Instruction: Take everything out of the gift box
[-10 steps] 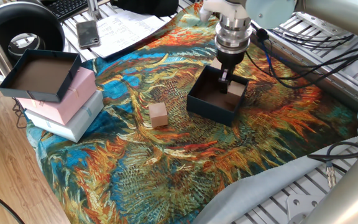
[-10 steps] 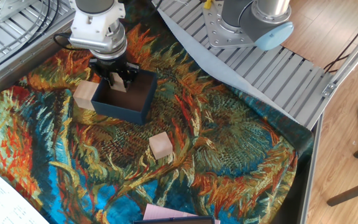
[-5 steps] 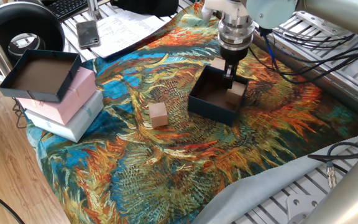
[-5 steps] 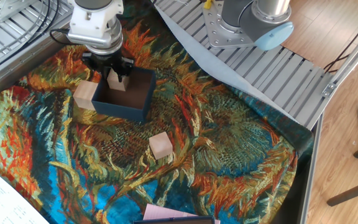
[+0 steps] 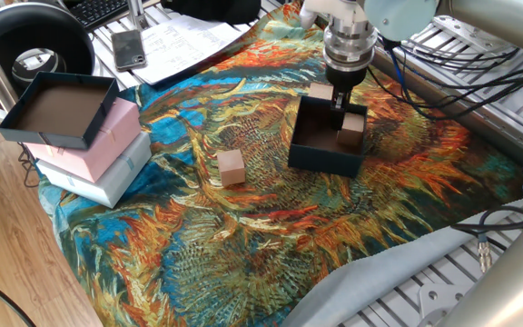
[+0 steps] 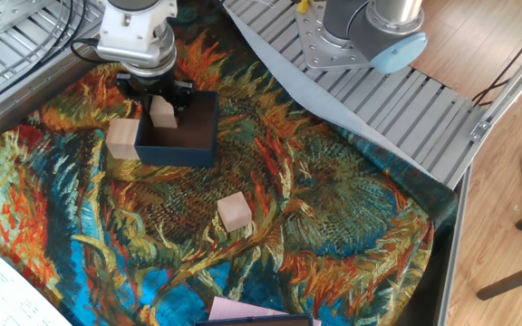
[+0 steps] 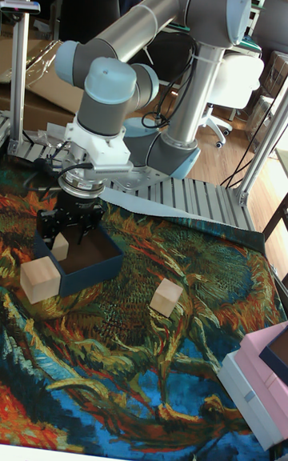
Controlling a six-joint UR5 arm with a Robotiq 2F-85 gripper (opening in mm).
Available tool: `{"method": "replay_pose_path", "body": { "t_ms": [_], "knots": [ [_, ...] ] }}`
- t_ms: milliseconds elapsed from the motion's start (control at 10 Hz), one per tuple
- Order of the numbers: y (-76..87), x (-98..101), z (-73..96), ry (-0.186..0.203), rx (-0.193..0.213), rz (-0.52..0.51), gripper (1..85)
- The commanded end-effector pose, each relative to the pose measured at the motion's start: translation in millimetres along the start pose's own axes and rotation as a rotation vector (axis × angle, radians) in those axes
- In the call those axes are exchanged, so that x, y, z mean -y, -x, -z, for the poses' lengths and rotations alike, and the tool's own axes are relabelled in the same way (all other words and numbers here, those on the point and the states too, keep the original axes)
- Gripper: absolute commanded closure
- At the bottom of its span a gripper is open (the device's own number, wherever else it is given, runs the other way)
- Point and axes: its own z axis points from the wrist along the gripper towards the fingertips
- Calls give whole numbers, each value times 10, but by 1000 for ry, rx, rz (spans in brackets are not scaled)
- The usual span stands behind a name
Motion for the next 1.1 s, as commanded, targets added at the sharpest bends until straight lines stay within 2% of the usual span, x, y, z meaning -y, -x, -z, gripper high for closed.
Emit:
{"method": "replay_pose_path", "body": {
  "t_ms": [0,300,400,600,800,1000],
  "knots": [
    [76,17,-79,4,54,11,227],
    [121,40,-186,-2,91,24,203],
    [136,15,-201,7,99,21,203],
    [155,-66,-200,40,107,-9,213],
    [178,-211,-202,102,110,-62,220],
    [189,-269,-198,126,109,-87,223]
  ]
}}
